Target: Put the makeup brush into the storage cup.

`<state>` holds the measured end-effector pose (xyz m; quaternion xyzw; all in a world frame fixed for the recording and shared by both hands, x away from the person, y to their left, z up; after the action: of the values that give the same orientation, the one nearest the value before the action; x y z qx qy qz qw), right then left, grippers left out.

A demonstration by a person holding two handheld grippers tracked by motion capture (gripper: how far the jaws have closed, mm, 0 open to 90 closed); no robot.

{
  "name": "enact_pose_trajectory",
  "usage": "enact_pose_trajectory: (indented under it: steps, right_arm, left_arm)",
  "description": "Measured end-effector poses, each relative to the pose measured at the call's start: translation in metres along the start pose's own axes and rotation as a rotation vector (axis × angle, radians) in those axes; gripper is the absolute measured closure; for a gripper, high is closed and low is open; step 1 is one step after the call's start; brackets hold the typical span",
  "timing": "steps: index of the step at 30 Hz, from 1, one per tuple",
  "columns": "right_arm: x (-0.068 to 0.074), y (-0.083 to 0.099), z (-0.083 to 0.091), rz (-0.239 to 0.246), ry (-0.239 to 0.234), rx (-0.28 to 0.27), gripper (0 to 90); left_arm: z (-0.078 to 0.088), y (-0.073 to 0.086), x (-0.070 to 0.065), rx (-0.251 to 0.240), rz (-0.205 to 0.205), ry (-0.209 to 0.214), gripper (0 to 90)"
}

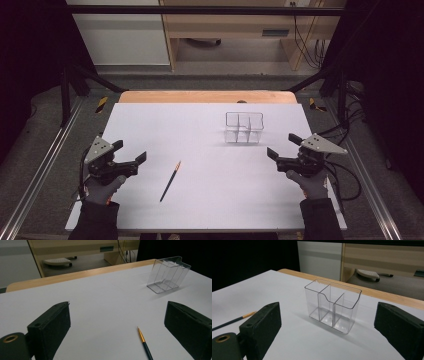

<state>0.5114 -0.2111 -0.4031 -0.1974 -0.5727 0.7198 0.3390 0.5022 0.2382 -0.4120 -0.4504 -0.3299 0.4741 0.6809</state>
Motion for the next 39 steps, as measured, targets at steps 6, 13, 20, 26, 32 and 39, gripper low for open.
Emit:
enact_pose_trajectory:
  steps: [6, 13, 20, 26, 32, 39]
  right_arm:
    - [-0.003, 0.001, 0.004, 0.004, 0.021, 0.009, 7.8]
    - [-0.001, 0.005, 0.001, 0.022, 0.029, 0.035, 7.9]
    - [0.003, 0.004, 0.000, 0.025, 0.022, 0.036, 8.0]
    - [0.007, 0.002, 0.000, 0.029, 0.018, 0.031, 8.0]
    - [0.010, 0.003, -0.003, 0.034, 0.010, 0.042, 7.8]
    - [0.011, 0.003, -0.004, 0.031, 0.005, 0.044, 7.9]
  left_arm:
    - [-0.003, 0.000, -0.006, 0.020, -0.014, -0.003, 6.1]
    - [-0.009, 0.007, -0.015, 0.057, -0.041, 0.011, 7.0]
    - [-0.017, 0.014, -0.028, 0.103, -0.078, 0.029, 7.6]
    - [-0.021, 0.018, -0.035, 0.135, -0.093, 0.041, 8.3]
    - [-0.028, 0.024, -0.044, 0.179, -0.125, 0.046, 8.5]
    - [-0.037, 0.037, -0.057, 0.257, -0.176, 0.053, 10.3]
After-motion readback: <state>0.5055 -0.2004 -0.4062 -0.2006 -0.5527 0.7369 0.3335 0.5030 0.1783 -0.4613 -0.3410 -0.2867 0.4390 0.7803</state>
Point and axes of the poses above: each handheld gripper's, and its own axes: z roughly backward along the jaws, y roughly out of its underside, x roughly to its left, the point moved 8 cm from there along -z, roughly forward along the jaws, and after that the axes turned 11 degrees about -y, right-handed, at the moved point
